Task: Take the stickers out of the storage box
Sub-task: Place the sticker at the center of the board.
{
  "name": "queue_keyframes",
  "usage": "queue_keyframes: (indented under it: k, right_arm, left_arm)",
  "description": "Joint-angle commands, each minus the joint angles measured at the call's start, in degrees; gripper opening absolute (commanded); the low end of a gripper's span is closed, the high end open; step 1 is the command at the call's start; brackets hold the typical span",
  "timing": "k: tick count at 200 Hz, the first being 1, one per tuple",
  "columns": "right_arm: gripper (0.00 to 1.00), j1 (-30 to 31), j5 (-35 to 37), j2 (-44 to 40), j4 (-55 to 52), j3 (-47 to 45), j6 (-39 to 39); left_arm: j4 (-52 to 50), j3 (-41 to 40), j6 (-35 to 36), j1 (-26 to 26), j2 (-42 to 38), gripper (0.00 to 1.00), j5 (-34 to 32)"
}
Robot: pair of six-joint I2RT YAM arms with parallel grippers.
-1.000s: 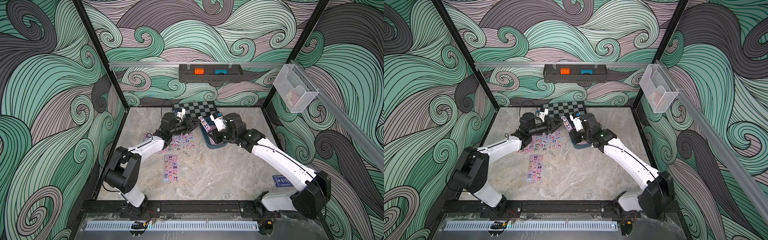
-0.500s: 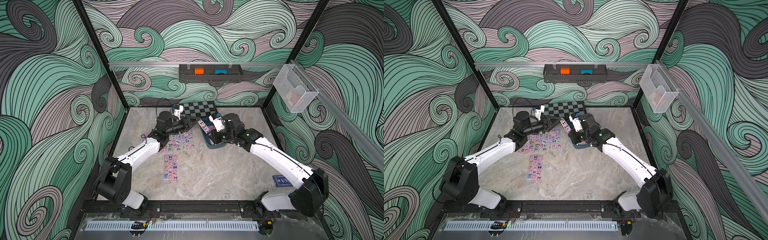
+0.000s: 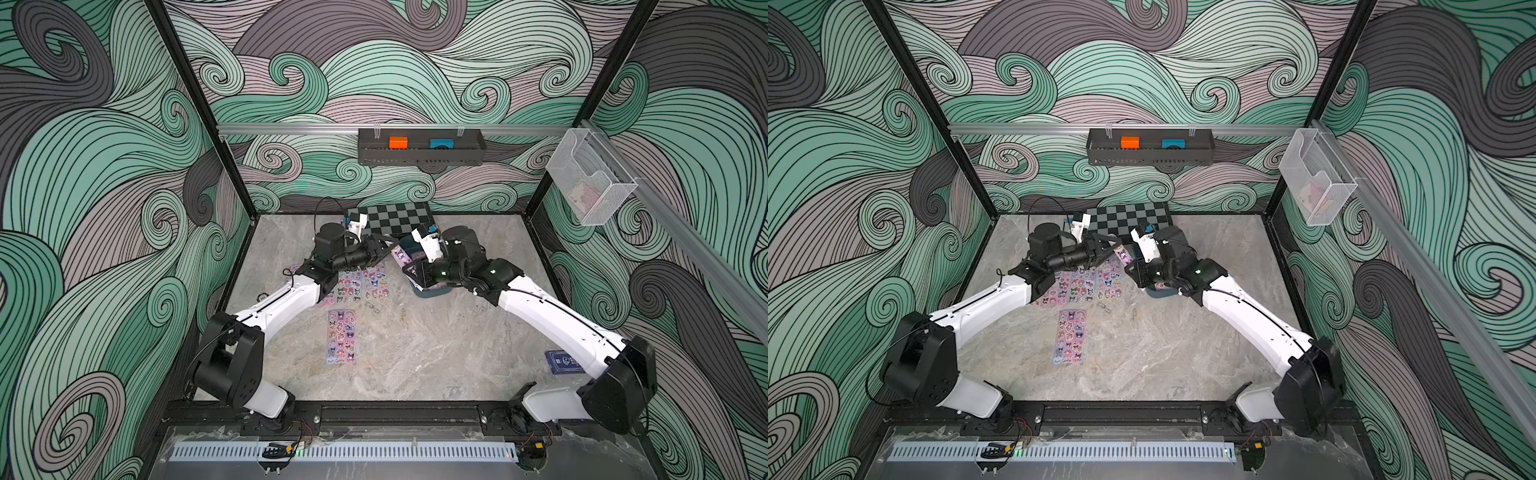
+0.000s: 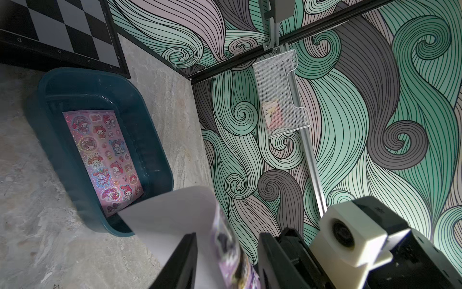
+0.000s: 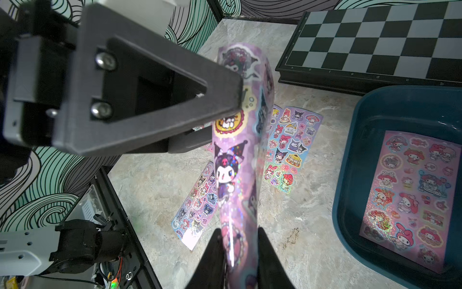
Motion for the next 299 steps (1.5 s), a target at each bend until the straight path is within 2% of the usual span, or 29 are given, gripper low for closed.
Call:
queue_keyframes:
  k: [1,45,89,102,119,141,178,220,236,245,274,299]
  right_arm:
    - [0.24,0.42,-1.73,0.78,2.52,-1.04,1.79]
    - [0.25,0.62,-2.12,2.91,0.96,-0.16,1.52]
    - [0.28,0.63,-1.18,2.36,0.15,0.10,1.17]
    - [0.34,0.60,-1.22,1.96,0.37,-0.16,1.59]
    - [0.48,0.65,-1.49,1.75,0.48,-0.08,1.88]
    - [0.59,0.49,-2.06,1.51,0.48,-0.20,2.31]
    - [0.76,-2.68,-7.73,0.36,3.03,-3.55,6.43]
    - [0.79,-11.90,-23.32,0.00,20.99,-12.79,20.09]
    - [0.81,-13.58,-29.50,2.31,26.97,-13.87,24.48]
    - [0.85,-13.71,-32.66,3.58,31.27,-14.45,27.23]
    - [0.92,-13.58,-42.34,9.04,58.01,-18.27,43.94]
    - [0.94,-13.46,-44.62,15.34,78.57,-18.93,57.73]
  left_arm:
    - [-0.01,0.93,0.61,0.17,-0.45,0.35,0.98]
    - [-0.49,1.45,1.53,0.20,-0.34,0.12,2.12]
    - [-1.87,1.82,2.83,0.25,-0.61,0.00,2.12]
    - [-1.93,1.79,2.85,0.49,-0.69,0.00,2.27]
    - [-2.54,2.44,3.44,0.91,-0.50,0.00,3.35]
    - [-4.43,3.41,4.65,1.69,-0.01,0.00,5.30]
    - [-6.16,3.65,6.23,5.01,-0.11,0.00,9.36]
    - [-9.62,5.23,7.94,10.00,0.22,0.00,17.27]
    - [-8.61,5.48,7.42,10.95,0.60,0.00,20.52]
    - [-8.13,5.67,7.42,11.06,0.76,0.00,22.03]
    - [-3.83,6.65,4.59,11.07,1.56,0.00,27.56]
    - [1.81,5.95,0.41,10.98,1.33,0.00,29.22]
